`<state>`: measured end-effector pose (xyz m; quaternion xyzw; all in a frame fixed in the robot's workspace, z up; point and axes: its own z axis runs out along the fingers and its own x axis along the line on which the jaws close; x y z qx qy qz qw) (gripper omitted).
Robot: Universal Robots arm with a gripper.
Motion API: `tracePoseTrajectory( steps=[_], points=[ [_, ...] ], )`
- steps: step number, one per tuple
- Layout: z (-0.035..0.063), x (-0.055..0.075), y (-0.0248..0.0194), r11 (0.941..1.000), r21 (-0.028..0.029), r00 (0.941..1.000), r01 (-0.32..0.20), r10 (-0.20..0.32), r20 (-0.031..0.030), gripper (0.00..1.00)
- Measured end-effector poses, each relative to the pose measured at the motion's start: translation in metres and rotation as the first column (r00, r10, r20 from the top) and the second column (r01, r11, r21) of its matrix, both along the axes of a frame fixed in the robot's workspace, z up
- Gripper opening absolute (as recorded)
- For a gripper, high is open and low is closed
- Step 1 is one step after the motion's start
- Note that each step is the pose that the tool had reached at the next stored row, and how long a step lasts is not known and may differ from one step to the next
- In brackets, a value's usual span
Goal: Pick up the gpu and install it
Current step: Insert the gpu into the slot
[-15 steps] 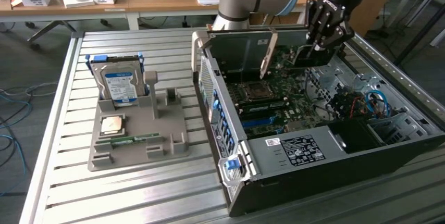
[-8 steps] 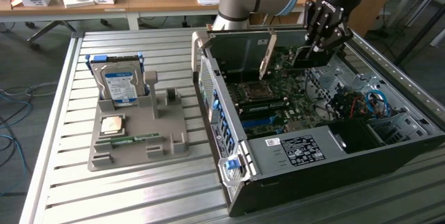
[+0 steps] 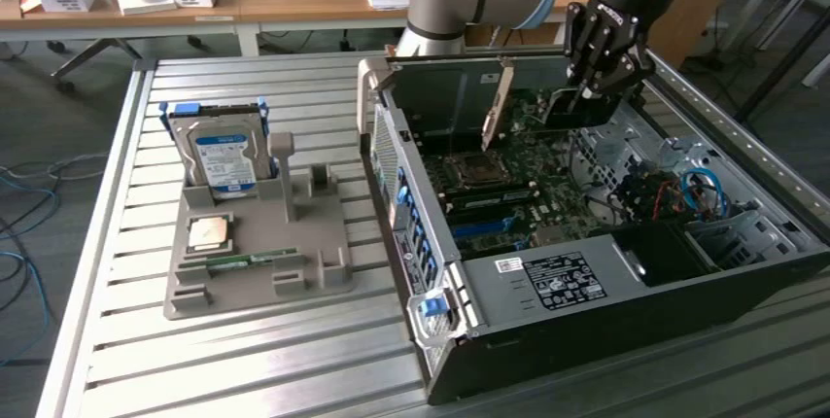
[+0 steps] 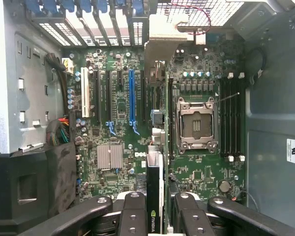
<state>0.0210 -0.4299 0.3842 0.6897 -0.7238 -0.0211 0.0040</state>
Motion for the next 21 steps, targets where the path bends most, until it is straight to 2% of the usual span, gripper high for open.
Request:
tracePoseTrajectory(
  steps=[5, 17, 21],
  points=[
    [-0.0009, 0.0, 0.0, 1.0, 0.0006, 1.0, 0.0, 0.0, 0.0002, 0.27],
    [-0.0148, 0.0, 0.0, 1.0, 0.0008, 1.0, 0.0, 0.0, 0.0, 0.27],
    [-0.016, 0.0, 0.0, 1.0, 0.0005, 1.0, 0.0, 0.0, 0.0, 0.27]
  ],
)
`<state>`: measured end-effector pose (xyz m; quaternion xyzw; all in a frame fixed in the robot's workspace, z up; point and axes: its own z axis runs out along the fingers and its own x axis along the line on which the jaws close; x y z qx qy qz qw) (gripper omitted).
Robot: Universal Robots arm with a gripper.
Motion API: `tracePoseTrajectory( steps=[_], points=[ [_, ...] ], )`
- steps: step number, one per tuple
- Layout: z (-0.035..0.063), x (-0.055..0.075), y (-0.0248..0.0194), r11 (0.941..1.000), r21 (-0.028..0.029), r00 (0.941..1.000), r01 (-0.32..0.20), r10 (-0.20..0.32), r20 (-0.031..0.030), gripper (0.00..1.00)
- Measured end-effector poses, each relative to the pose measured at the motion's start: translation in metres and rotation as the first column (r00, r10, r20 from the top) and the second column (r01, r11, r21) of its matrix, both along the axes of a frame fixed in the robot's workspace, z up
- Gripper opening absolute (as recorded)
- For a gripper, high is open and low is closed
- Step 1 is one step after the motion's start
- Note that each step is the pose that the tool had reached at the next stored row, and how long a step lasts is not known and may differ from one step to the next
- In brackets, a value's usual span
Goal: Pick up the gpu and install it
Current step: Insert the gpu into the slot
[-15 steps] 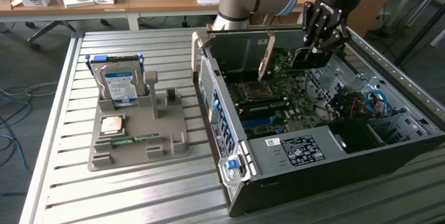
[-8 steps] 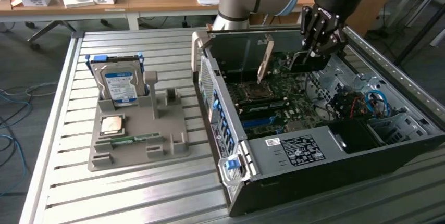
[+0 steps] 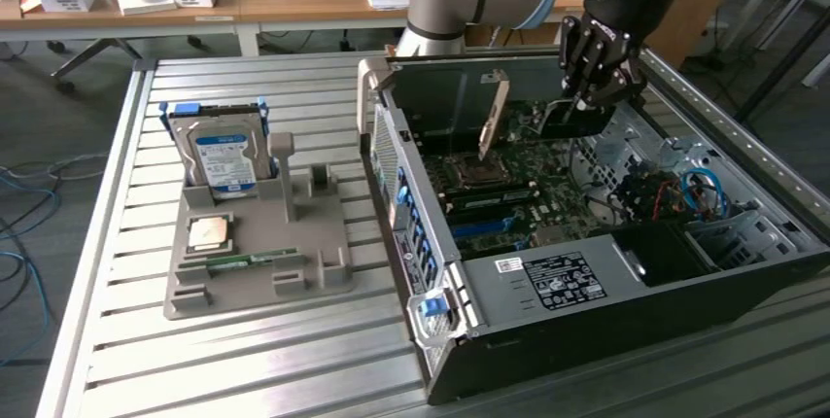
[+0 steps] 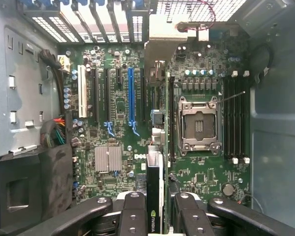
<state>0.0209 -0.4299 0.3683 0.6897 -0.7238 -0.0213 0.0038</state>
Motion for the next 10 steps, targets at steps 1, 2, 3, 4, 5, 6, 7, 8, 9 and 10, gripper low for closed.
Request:
tracePoseTrajectory(
  steps=[1, 2, 3, 4, 5, 6, 7, 8, 9, 10],
  points=[
    [-0.0001, 0.0, 0.0, 1.0, 0.0002, 1.0, 0.0, 0.0, 0.0001, 0.27],
    [-0.0001, 0.0, 0.0, 1.0, 0.0002, 1.0, 0.0, 0.0, 0.0001, 0.27],
    [-0.0001, 0.0, 0.0, 1.0, 0.0002, 1.0, 0.0, 0.0, 0.0001, 0.27],
    [-0.0001, 0.0, 0.0, 1.0, 0.0002, 1.0, 0.0, 0.0, 0.0001, 0.27],
    [-0.0001, -0.0003, 0.0, 1.0, 0.0002, 1.0, 0.0, 0.0, 0.0001, 0.27],
    [-0.0001, -0.0008, 0.0, 1.0, 0.0003, 1.0, 0.0, 0.0, 0.0001, 0.27],
    [-0.0002, -0.0015, 0.0, 1.0, 0.0003, 1.0, 0.0, 0.0, 0.0001, 0.27],
    [-0.0001, -0.0022, 0.0, 1.0, 0.0003, 1.0, 0.0, 0.0, 0.0, 0.27],
    [-0.0001, -0.0029, 0.0, 1.0, 0.0003, 1.0, 0.0, 0.0, 0.0001, 0.27],
    [-0.0001, -0.0038, 0.0, 1.0, 0.0002, 1.0, 0.0, 0.0, 0.0001, 0.27]
  ],
)
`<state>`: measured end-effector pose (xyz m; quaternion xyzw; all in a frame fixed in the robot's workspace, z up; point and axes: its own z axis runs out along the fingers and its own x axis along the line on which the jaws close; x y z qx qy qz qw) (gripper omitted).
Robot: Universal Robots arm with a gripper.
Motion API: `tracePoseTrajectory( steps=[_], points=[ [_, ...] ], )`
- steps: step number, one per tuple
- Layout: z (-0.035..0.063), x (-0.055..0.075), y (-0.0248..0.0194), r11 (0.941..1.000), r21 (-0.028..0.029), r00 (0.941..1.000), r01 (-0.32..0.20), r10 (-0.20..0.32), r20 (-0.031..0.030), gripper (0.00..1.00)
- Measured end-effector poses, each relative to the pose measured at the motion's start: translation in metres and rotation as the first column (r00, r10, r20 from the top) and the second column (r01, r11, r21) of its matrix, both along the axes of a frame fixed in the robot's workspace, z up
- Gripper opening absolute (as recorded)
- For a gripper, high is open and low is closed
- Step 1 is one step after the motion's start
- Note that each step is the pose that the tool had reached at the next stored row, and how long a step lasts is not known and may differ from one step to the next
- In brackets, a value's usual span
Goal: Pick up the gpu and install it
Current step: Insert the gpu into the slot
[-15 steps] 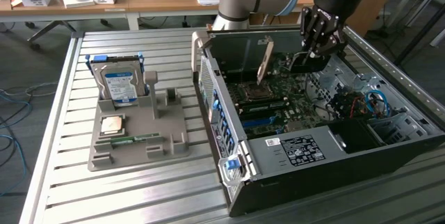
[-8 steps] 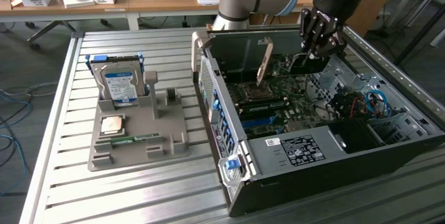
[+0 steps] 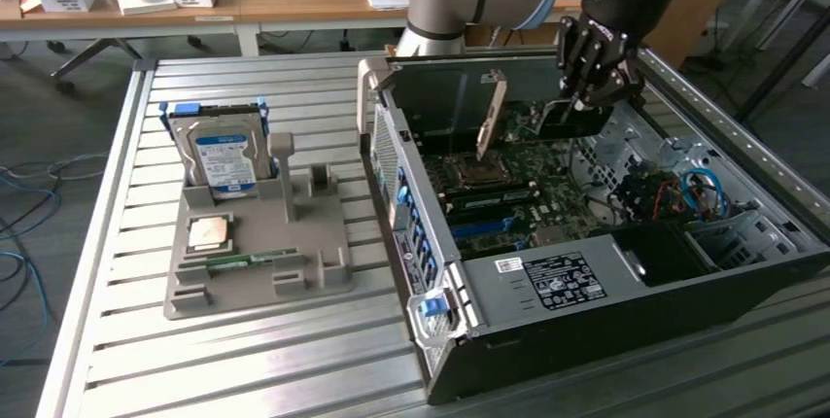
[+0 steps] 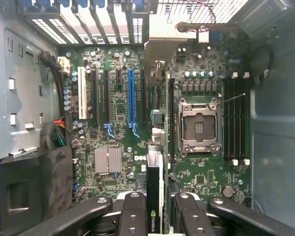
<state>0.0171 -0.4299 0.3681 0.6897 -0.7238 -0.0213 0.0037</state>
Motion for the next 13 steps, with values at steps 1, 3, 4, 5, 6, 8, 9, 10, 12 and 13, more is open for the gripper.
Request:
tracePoseTrajectory(
  steps=[1, 3, 4, 5, 6, 8, 9, 10, 12, 13],
  points=[
    [0.0, -0.0008, 0.0, 1.0, 0.0001, 1.0, 0.0, 0.0, 0.0001, 0.27],
    [0.0, -0.0013, 0.0, 1.0, 0.0, 1.0, 0.0, 0.0, 0.0, 0.27],
    [0.0, -0.0013, 0.0, 1.0, -0.0001, 1.0, 0.0, 0.0, 0.0, 0.27],
    [0.0, -0.0013, 0.0, 1.0, -0.0001, 1.0, 0.0, 0.0, 0.0, 0.27],
    [0.0, -0.0013, 0.0, 1.0, 0.0, 1.0, 0.0, 0.0, 0.0, 0.27],
    [-0.0001, -0.0013, 0.0, 1.0, -0.0001, 1.0, 0.0, 0.0, 0.0, 0.27],
    [-0.0005, -0.0013, 0.0001, 1.0, 0.0002, 1.0, 0.0, 0.0, 0.0, 0.27],
    [-0.001, -0.0013, 0.0001, 1.0, 0.0001, 1.0, 0.0, 0.0, 0.0, 0.27],
    [-0.0022, -0.0013, 0.0, 1.0, 0.0, 1.0, 0.0, 0.0, 0.0, 0.27],
    [-0.003, -0.0013, 0.0, 1.0, 0.0001, 1.0, 0.0, 0.0, 0.0, 0.27]
  ],
)
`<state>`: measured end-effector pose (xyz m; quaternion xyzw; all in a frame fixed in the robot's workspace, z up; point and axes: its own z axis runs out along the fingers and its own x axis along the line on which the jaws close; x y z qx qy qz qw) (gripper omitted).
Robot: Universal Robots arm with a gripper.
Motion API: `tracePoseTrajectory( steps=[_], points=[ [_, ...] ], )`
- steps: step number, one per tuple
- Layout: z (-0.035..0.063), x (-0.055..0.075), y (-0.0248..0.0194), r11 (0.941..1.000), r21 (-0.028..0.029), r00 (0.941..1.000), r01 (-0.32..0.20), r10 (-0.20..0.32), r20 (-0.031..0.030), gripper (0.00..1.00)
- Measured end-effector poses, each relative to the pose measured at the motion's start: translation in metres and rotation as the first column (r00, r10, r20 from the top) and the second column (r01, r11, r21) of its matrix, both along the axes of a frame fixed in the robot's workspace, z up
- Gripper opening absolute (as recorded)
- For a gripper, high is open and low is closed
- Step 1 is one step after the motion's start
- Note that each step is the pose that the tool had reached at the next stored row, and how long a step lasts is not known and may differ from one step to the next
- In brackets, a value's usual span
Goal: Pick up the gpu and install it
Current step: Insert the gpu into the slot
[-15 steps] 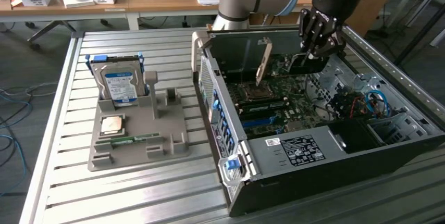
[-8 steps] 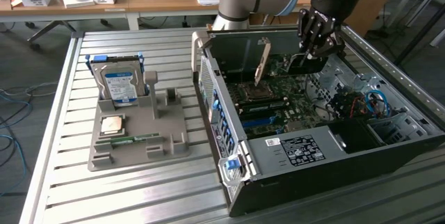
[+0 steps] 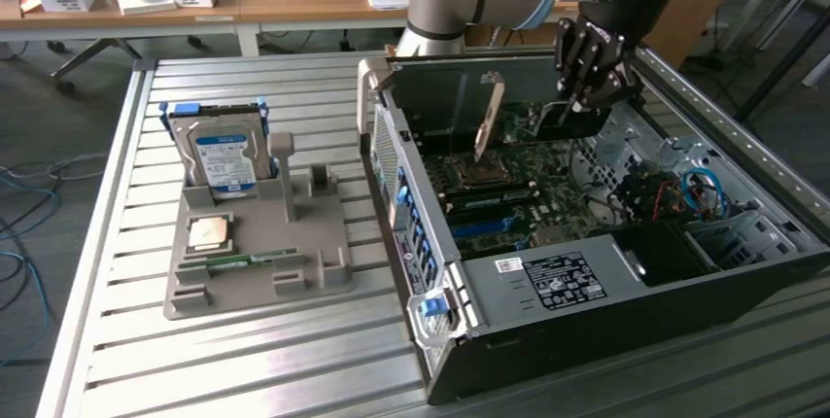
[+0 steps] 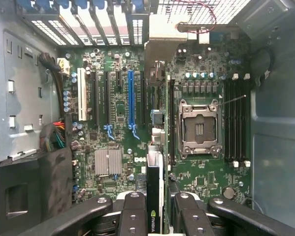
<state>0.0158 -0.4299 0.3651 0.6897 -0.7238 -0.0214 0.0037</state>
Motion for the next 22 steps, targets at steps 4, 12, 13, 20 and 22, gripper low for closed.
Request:
tracePoseTrajectory(
  steps=[4, 12, 13, 20, 22],
  points=[
    [-0.0038, 0.0, 0.0, 1.0, -0.0001, 1.0, 0.0, 0.0, 0.0, 0.27],
    [-0.0065, 0.0, 0.0, 1.0, 0.0003, 1.0, 0.0, 0.0, 0.0001, 0.27],
    [-0.0075, 0.0, 0.0, 1.0, 0.0002, 1.0, 0.0, 0.0, 0.0001, 0.27],
    [-0.0162, 0.0, 0.0, 1.0, -0.0001, 1.0, 0.0, 0.0, 0.0, 0.27],
    [-0.0181, 0.0, 0.0, 1.0, 0.0, 1.0, 0.0, 0.0, 0.0, 0.27]
  ],
)
